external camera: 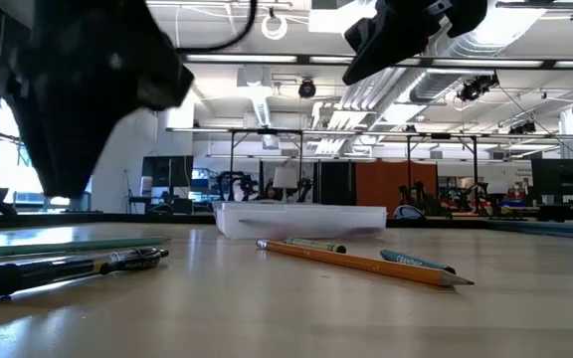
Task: Pick & place school supplies into a supply box
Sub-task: Put the light blue pencil into the supply box, then put the green crayon into the supply box
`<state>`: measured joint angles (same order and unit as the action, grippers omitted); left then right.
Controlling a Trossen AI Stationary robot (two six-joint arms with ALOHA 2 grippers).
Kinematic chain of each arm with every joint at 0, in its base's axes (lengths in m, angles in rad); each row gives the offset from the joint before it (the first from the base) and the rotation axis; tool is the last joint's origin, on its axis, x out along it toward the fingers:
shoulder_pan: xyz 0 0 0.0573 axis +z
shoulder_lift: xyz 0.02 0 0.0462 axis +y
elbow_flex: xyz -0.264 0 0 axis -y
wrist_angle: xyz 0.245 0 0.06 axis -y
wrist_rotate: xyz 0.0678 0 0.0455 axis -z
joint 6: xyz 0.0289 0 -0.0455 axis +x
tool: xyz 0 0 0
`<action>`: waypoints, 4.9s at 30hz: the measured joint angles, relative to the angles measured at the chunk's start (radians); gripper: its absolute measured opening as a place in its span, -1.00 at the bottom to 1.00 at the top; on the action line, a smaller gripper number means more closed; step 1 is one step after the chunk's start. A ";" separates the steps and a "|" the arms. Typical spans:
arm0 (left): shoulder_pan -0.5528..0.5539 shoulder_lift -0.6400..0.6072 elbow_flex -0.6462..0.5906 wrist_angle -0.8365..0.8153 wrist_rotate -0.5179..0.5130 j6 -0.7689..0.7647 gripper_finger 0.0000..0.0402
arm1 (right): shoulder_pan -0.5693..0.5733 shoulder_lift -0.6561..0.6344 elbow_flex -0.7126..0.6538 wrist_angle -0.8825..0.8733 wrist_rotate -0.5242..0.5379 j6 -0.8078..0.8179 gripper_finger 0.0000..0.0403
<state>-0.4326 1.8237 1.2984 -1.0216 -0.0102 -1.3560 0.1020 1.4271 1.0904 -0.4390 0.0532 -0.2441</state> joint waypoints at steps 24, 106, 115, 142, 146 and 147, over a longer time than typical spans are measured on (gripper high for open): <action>0.080 0.206 0.005 0.088 0.033 0.205 -0.81 | 0.005 0.001 0.000 -0.063 -0.004 0.047 -0.98; -0.150 0.199 0.536 -0.442 -0.257 -0.018 -0.70 | 0.121 0.296 -0.064 0.359 -0.058 0.213 -1.00; -0.150 0.199 0.536 -0.437 -0.268 -0.007 -0.70 | 0.148 0.296 -0.065 0.308 -0.233 0.033 -0.99; -0.150 0.199 0.536 -0.415 -0.260 -0.005 -0.70 | 0.175 0.385 -0.064 0.384 -0.472 -0.272 -0.39; -0.150 0.199 0.535 -0.417 -0.262 -0.002 -0.70 | 0.175 0.455 -0.066 0.376 -0.472 -0.327 -0.39; -0.150 0.199 0.535 -0.417 -0.262 -0.002 -0.70 | 0.175 0.464 -0.066 0.377 -0.468 -0.343 -0.39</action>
<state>-0.5823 2.0228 1.8336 -1.4384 -0.2726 -1.3579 0.2771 1.8908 1.0248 -0.0618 -0.4145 -0.5874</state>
